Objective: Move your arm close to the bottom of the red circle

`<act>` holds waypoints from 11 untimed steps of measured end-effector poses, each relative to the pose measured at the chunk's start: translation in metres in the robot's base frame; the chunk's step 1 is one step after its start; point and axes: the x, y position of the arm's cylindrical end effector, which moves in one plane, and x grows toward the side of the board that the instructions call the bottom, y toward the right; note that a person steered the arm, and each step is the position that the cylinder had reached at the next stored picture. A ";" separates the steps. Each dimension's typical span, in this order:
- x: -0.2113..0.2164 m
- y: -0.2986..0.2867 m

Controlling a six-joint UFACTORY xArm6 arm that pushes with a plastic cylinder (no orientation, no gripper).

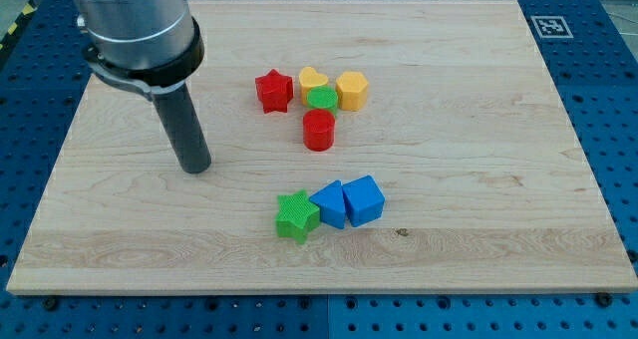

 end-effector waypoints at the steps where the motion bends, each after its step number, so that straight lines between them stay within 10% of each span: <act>1: -0.008 0.003; 11: -0.003 0.152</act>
